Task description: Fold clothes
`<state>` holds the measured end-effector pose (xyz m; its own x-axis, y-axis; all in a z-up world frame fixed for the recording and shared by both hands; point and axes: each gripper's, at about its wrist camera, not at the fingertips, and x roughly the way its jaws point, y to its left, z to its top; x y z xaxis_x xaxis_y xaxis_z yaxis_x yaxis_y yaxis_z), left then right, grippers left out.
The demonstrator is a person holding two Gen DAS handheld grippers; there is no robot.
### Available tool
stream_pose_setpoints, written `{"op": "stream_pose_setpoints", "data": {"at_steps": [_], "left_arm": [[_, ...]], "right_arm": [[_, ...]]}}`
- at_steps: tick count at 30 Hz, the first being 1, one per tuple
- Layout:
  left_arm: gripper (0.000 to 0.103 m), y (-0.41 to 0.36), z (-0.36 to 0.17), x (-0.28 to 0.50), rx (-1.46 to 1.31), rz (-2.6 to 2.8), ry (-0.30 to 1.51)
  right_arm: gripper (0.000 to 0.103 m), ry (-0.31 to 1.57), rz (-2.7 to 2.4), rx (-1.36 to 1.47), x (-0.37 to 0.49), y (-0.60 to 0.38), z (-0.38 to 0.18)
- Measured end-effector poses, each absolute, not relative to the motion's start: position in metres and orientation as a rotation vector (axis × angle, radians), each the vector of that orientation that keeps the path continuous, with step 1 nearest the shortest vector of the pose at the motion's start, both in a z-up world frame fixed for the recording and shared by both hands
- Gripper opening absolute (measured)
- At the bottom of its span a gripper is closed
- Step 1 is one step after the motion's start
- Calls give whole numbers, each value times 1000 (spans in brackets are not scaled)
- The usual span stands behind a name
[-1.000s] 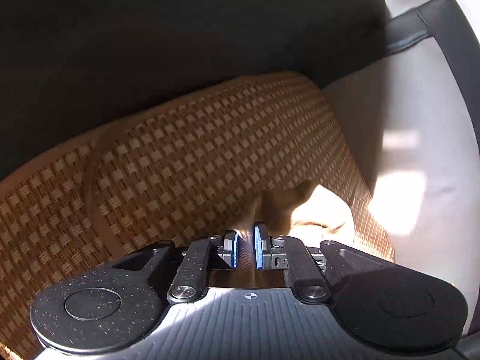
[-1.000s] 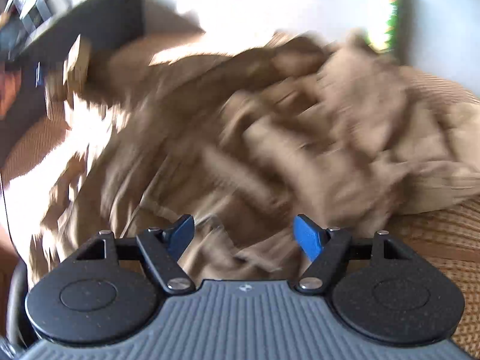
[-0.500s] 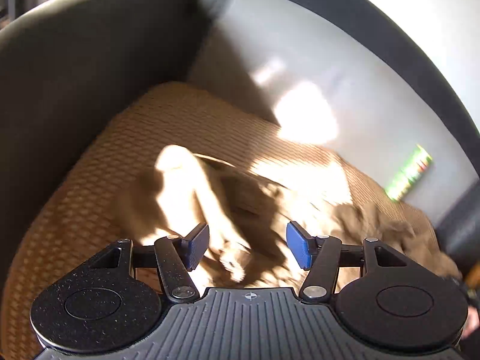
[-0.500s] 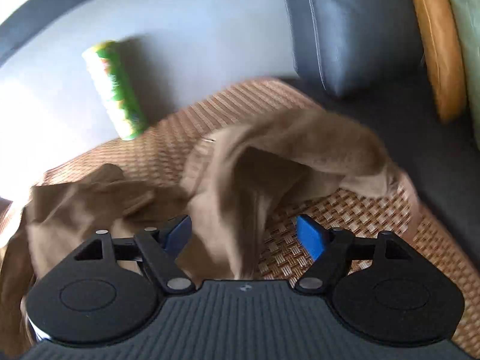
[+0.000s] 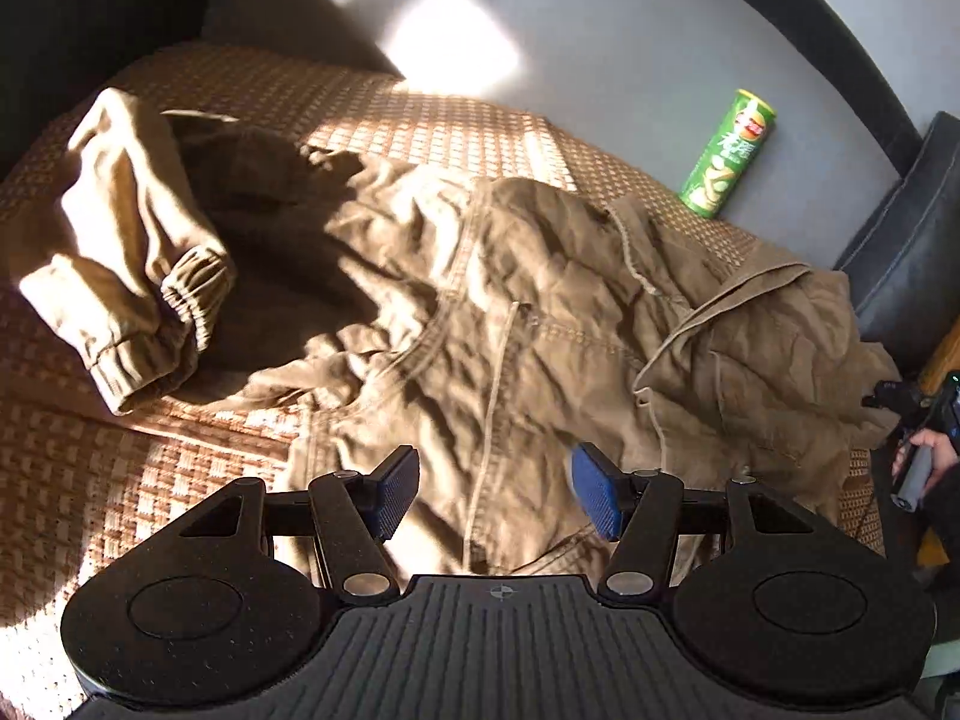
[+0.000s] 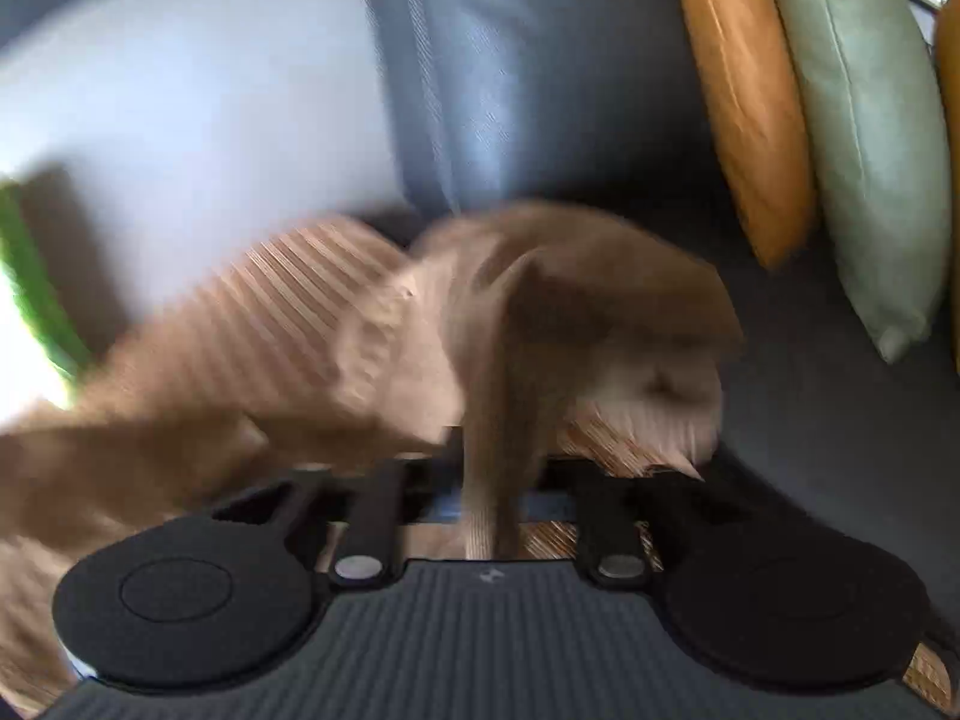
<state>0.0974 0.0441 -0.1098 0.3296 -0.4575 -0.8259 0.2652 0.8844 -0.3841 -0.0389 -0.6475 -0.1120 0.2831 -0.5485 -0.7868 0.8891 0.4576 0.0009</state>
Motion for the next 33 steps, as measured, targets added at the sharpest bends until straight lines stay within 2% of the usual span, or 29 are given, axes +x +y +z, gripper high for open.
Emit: {"op": "stream_pose_setpoints", "data": {"at_steps": [4, 9, 13, 16, 20, 27, 28, 29, 30, 31, 33], "left_arm": [[71, 78, -112, 89, -149, -333, 1142], [73, 108, -126, 87, -197, -197, 1141], [72, 110, -151, 100, -306, -173, 1180], [72, 97, -157, 112, -271, -100, 1139], [73, 97, -171, 131, -414, -108, 1149], [74, 93, -181, 149, -587, -57, 1088], [71, 95, -180, 151, -601, -46, 1075], [63, 98, -179, 153, -615, -36, 1062], [50, 100, -178, 155, -629, -26, 1049], [17, 102, -177, 157, -643, -16, 1036], [11, 107, -175, 160, -671, 4, 1009]], "right_arm": [[61, 734, -919, 495, -76, -630, -93], [82, 718, -539, 377, -120, -559, -51], [83, 770, -352, 394, -138, -508, -45], [83, 838, -307, 417, -133, -479, -47], [83, 887, -291, 366, -132, -444, -61], [83, 909, -298, 443, -114, -436, -91], [83, 907, -310, 445, -112, -437, -95], [83, 901, -329, 452, -109, -439, -97], [83, 893, -350, 460, -107, -441, -100], [83, 884, -369, 472, -105, -443, -102], [83, 861, -400, 502, -99, -449, -107]]}}
